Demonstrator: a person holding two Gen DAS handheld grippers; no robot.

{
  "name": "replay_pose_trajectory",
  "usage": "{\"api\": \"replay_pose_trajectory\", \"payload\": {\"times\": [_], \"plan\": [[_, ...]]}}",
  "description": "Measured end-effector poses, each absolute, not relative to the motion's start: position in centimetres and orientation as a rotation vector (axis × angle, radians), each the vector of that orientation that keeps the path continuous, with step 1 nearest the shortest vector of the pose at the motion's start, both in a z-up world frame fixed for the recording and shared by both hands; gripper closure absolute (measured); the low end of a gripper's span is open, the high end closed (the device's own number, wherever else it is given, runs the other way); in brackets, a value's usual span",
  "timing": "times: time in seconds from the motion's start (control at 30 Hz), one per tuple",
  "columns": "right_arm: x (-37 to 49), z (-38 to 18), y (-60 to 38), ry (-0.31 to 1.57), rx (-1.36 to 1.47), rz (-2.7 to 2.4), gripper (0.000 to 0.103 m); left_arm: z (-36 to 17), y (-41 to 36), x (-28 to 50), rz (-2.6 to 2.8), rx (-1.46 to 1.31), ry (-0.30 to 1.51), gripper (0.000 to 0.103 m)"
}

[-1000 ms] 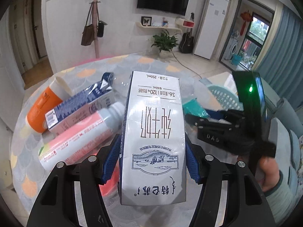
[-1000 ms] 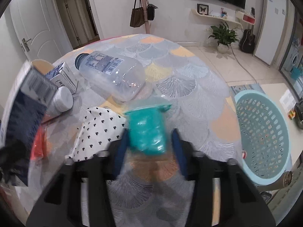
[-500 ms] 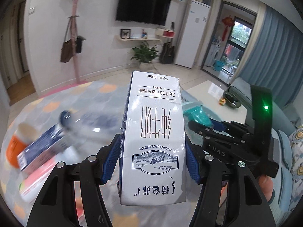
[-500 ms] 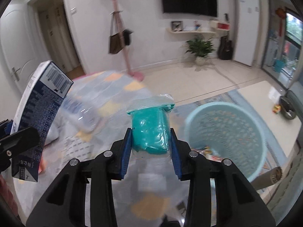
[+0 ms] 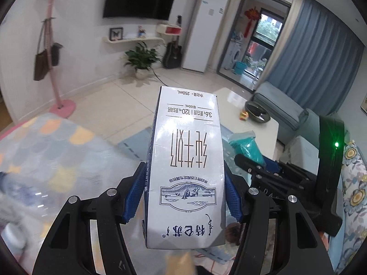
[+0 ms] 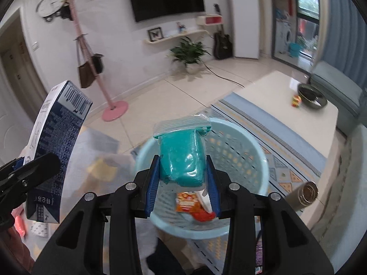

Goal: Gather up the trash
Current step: 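Carry the carton and teal packet over the basket and release both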

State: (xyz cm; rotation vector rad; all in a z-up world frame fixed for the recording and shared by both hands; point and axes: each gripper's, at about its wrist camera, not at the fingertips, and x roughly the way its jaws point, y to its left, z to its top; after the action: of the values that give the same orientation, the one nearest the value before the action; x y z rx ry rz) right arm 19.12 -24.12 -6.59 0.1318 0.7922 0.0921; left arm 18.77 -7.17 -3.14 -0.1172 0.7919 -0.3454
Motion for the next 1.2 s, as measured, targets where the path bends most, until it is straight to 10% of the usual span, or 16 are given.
{"api": "replay_pose_trajectory", "payload": {"times": [0.53, 0.7, 1.2], "plan": [[22.6, -12.1, -27.0, 0.940, 0.151, -0.002, 0.066, -7.7, -9.9, 23.8, -0.371, -0.133, 0.903, 0.038], [22.3, -11.7, -27.5, 0.925, 0.168, -0.011, 0.042, -7.4, -9.4, 23.4, -0.355, -0.143, 0.888, 0.031], [18.2, -7.0, -23.1, 0.854, 0.133, 0.106, 0.041, -2.2, -4.1, 15.1, -0.269, -0.185, 0.748, 0.027]]}}
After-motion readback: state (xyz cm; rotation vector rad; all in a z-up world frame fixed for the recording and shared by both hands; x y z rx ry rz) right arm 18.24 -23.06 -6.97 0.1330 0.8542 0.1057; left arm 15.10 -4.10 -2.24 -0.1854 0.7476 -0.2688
